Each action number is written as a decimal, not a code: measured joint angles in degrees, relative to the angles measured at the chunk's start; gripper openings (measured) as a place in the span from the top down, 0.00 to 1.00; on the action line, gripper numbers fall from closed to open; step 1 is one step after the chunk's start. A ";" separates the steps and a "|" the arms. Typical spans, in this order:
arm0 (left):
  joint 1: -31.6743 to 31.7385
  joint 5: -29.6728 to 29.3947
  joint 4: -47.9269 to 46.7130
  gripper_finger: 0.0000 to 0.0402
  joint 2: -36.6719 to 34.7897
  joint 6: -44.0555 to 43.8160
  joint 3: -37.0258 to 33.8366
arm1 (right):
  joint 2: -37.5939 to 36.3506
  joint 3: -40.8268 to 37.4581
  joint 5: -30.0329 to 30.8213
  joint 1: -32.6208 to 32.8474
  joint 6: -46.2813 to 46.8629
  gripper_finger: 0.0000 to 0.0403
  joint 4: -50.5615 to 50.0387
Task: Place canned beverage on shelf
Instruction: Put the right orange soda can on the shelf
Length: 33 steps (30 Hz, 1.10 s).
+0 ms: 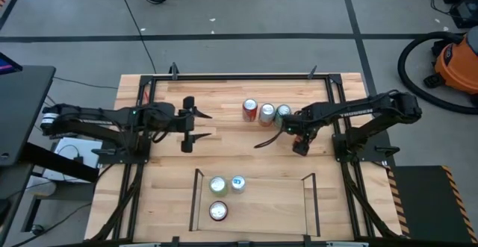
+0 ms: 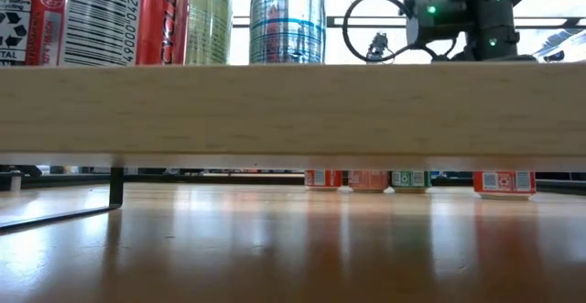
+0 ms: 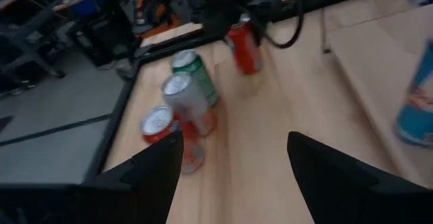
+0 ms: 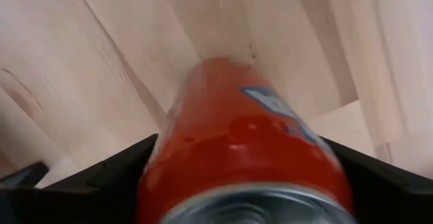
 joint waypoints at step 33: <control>0.79 -14.67 2.02 0.32 0.04 -10.84 -1.85 | 23.70 41.23 -0.41 27.32 9.66 0.19 -12.96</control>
